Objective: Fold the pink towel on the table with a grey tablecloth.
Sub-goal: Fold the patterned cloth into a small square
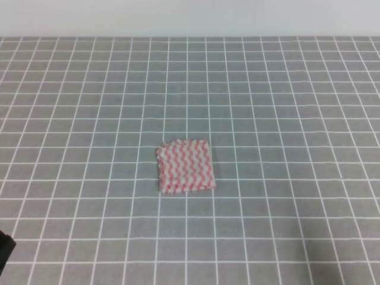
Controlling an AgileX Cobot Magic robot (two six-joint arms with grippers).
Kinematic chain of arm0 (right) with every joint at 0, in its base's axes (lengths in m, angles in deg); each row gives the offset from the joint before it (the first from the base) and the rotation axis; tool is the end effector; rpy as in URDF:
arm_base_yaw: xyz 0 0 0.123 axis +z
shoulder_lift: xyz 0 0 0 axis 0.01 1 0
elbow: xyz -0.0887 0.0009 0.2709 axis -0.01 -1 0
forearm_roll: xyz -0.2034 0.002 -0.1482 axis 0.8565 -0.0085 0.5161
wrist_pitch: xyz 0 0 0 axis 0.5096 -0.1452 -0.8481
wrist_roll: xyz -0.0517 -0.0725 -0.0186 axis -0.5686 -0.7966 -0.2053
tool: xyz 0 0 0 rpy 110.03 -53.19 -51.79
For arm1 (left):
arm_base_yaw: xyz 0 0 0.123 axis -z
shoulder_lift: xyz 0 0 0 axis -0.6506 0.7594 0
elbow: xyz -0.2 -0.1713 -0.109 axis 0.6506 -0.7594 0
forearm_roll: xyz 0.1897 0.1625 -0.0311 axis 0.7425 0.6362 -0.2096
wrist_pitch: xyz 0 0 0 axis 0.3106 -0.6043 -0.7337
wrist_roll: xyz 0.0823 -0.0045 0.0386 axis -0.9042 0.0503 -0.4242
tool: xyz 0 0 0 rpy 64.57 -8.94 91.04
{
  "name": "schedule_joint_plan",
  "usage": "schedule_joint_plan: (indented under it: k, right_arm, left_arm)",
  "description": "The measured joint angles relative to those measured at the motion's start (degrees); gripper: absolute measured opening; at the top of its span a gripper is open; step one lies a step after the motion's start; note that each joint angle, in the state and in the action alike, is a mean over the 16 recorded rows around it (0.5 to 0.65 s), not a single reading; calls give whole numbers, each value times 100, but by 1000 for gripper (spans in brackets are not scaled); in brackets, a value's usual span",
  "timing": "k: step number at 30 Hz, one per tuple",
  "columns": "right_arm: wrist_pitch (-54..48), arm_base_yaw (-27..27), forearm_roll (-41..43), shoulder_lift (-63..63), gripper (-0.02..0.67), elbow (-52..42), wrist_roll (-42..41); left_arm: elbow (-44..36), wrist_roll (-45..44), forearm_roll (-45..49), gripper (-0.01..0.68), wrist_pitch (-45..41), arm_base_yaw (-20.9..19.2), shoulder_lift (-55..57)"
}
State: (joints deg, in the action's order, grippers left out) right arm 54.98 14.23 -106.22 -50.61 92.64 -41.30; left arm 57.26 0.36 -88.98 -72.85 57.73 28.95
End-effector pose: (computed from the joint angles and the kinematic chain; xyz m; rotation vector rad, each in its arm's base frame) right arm 0.0746 0.0176 0.2156 -0.0785 1.6619 0.2808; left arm 0.0341 -0.0278 0.2518 0.4486 1.4463 -0.2904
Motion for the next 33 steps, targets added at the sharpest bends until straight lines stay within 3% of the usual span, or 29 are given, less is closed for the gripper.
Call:
schedule_joint_plan:
  k: [12,21,33]
  right_arm:
    - [-1148,-1119,129,-1427,-16,-423,-32]
    - [-1937,-1241,-54,-1533,-16,-404,-28]
    - [-2007,-1240,-258,-1544,-15,-410,-27]
  left_arm:
    - [1,1,0,-2,-11,0,-1]
    - [0,0,0,-2,-28,0,1]
    - [1,0,28,-2,-22,-1,-1]
